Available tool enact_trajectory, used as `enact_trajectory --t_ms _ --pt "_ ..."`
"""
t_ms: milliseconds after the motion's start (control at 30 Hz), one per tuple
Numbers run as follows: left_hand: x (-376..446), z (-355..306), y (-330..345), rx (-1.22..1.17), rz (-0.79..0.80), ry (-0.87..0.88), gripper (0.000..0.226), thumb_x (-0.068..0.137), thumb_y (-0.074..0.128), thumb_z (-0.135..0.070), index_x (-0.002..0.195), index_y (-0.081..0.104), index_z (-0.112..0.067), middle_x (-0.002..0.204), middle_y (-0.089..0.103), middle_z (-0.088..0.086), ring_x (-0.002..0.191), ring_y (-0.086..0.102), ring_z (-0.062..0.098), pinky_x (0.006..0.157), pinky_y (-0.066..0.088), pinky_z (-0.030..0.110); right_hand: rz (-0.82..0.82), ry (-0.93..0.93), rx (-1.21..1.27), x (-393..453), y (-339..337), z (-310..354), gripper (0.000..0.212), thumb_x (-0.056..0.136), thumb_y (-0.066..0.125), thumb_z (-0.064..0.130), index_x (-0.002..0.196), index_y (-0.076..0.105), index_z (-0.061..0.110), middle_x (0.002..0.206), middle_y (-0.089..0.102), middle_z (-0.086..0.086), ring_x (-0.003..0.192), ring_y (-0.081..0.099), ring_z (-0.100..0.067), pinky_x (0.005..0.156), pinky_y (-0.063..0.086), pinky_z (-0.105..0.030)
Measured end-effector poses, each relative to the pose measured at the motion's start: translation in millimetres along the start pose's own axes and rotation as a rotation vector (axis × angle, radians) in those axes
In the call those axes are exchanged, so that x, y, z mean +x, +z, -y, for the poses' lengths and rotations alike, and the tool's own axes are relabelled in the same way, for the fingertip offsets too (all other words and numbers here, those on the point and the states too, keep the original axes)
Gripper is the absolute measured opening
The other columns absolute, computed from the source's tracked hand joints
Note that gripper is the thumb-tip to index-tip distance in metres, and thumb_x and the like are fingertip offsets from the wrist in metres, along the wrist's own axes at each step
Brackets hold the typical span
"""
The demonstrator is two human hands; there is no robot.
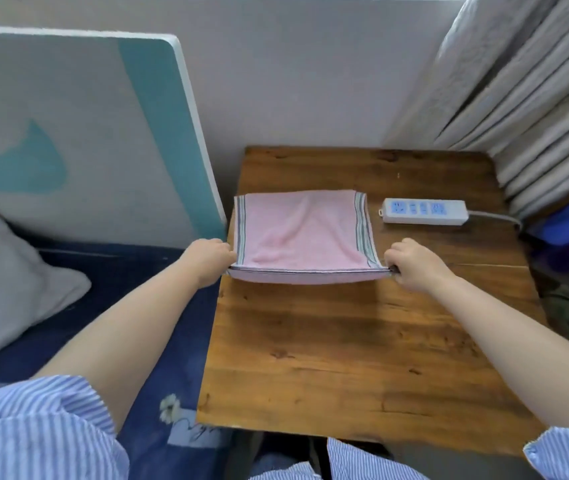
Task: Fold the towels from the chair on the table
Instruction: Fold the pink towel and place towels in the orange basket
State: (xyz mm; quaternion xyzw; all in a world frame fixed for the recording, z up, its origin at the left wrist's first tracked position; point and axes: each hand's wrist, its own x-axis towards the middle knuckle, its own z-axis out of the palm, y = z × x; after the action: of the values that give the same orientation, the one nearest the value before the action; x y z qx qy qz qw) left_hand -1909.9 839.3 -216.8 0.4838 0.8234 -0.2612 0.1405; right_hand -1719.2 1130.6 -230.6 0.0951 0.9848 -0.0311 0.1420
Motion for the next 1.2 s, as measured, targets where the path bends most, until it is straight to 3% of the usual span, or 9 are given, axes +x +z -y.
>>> enact_trajectory --t_ms 133,267,467,733,833,933,1000,1100,1200 --pt "-3.5 -22.9 28.9 -0.029 0.174 0.097 0.016 0.091 0.044 -0.006 0.102 0.055 -0.007 0.11 0.058 0.007 0.1 0.054 0.025 0.068 0.04 0.032 0.235 -0.091 -0.107 -19.6 40.9 17.8 0.015 0.079 0.047 0.005 0.082 0.044 0.02 0.105 0.056 -0.006 0.103 0.045 -0.023 0.07 0.032 -0.028" --pt "-12.4 -47.6 62.1 -0.02 0.294 0.151 0.021 0.089 0.043 -0.001 0.106 0.055 -0.006 0.112 0.056 0.009 0.084 0.046 0.023 0.064 0.037 0.03 0.334 -0.088 -0.201 -34.8 75.1 38.5 0.027 0.079 0.047 0.004 0.105 0.052 0.011 0.113 0.054 -0.008 0.108 0.045 -0.026 0.073 0.03 -0.028" --pt "-23.9 -73.3 108.6 -0.081 0.282 0.197 0.031 0.085 0.041 0.006 0.11 0.051 -0.009 0.116 0.05 0.009 0.108 0.047 0.025 0.068 0.035 0.031 0.379 -0.014 -0.228 -60.3 115.7 62.0 0.029 0.083 0.047 0.005 0.112 0.049 0.011 0.117 0.051 -0.007 0.112 0.045 -0.026 0.084 0.036 -0.031" --pt "-31.8 -91.7 140.9 -0.074 0.309 0.239 0.032 0.088 0.043 -0.002 0.116 0.053 -0.014 0.12 0.052 0.004 0.112 0.046 0.024 0.08 0.038 0.03 0.505 0.048 -0.153 -83.3 141.4 86.7 0.033 0.081 0.047 0.004 0.114 0.047 0.011 0.12 0.047 -0.007 0.113 0.044 -0.025 0.085 0.036 -0.031" --pt "-27.0 -92.1 135.3 -0.082 0.412 0.25 0.026 0.09 0.041 -0.01 0.111 0.056 -0.014 0.11 0.055 0.003 0.103 0.051 0.024 0.075 0.037 0.03 0.546 0.112 -0.064 -73.0 133.7 83.4 0.026 0.082 0.045 0.009 0.106 0.053 0.01 0.113 0.053 -0.008 0.107 0.049 -0.026 0.078 0.037 -0.031" --pt "-13.1 -89.6 117.9 -0.199 0.496 0.224 0.017 0.089 0.037 -0.015 0.086 0.054 -0.013 0.072 0.045 -0.002 0.075 0.047 0.022 0.06 0.036 0.029 0.46 0.269 0.127 -52.7 120.9 66.7 0.014 0.083 0.041 0.009 0.083 0.056 0.006 0.097 0.059 -0.014 0.089 0.054 -0.028 0.061 0.037 -0.027" --pt "-0.1 -87.5 102.6 -0.276 0.42 0.186 0.02 0.09 0.034 -0.015 0.079 0.049 -0.01 0.066 0.04 -0.002 0.068 0.044 0.022 0.056 0.037 0.028 0.348 0.36 0.25 -38.0 112.3 55.5 0.017 0.083 0.041 0.007 0.076 0.056 0.003 0.09 0.06 -0.016 0.079 0.053 -0.028 0.055 0.034 -0.027" --pt "22.0 -88.6 87.0 -0.396 0.177 0.119 0.019 0.094 0.033 -0.016 0.086 0.048 -0.007 0.093 0.058 0.01 0.087 0.056 0.029 0.066 0.045 0.034 0.149 0.494 0.418 -12.5 100.0 40.3 0.02 0.085 0.042 0.006 0.087 0.06 -0.002 0.094 0.062 -0.02 0.086 0.056 -0.033 0.062 0.037 -0.031" --pt "50.5 -96.6 80.5 -0.602 -0.036 -0.045 0.023 0.093 0.037 -0.015 0.105 0.051 -0.002 0.11 0.053 0.014 0.103 0.049 0.03 0.069 0.041 0.034 -0.021 0.579 0.513 17.2 89.1 24.7 0.021 0.086 0.043 0.004 0.092 0.062 -0.002 0.099 0.064 -0.021 0.092 0.056 -0.032 0.072 0.042 -0.034"
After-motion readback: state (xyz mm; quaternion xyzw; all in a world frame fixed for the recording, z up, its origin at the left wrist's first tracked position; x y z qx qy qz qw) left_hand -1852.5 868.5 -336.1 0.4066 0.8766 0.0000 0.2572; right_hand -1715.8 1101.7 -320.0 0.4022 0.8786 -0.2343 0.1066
